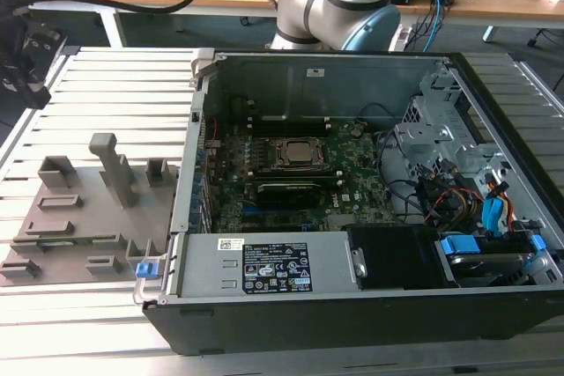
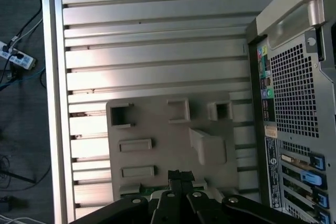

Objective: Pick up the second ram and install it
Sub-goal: 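Reach for the second ram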

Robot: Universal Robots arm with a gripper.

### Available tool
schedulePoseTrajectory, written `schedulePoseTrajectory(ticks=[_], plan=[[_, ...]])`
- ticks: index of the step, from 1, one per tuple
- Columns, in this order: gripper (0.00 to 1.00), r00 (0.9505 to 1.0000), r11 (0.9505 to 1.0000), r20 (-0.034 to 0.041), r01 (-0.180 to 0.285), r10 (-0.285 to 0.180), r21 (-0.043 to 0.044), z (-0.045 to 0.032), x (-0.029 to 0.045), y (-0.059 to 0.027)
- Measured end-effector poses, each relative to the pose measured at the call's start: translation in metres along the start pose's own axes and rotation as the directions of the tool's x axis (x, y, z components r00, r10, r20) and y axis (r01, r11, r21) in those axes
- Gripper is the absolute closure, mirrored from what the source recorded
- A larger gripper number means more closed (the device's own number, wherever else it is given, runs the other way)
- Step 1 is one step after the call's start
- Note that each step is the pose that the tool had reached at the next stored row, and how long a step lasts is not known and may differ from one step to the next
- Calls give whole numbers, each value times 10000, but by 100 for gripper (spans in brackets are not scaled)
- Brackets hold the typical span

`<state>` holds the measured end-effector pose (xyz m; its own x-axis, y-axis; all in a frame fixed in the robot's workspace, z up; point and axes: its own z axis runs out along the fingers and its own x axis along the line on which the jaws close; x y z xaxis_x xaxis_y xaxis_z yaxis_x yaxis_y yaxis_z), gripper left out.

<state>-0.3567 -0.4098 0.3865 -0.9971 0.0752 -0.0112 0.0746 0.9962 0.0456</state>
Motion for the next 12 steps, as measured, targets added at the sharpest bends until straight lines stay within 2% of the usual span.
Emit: schedulePoseTrajectory(ticks=[3, 5, 6, 8, 9, 12], plan=[[89, 10000, 10000, -1, 6, -6, -1, 0, -12, -22], [89, 10000, 10000, -1, 9, -9, -1, 4, 6, -86], [89, 10000, 10000, -2, 32, -32, 0, 28, 25, -175], [89, 9999, 9999, -7, 129, -129, -1, 41, 15, -311], [89, 9999, 9999, -8, 154, -154, -3, 41, 12, -356], [89, 9999, 9999, -8, 154, -154, -2, 41, 11, -358]])
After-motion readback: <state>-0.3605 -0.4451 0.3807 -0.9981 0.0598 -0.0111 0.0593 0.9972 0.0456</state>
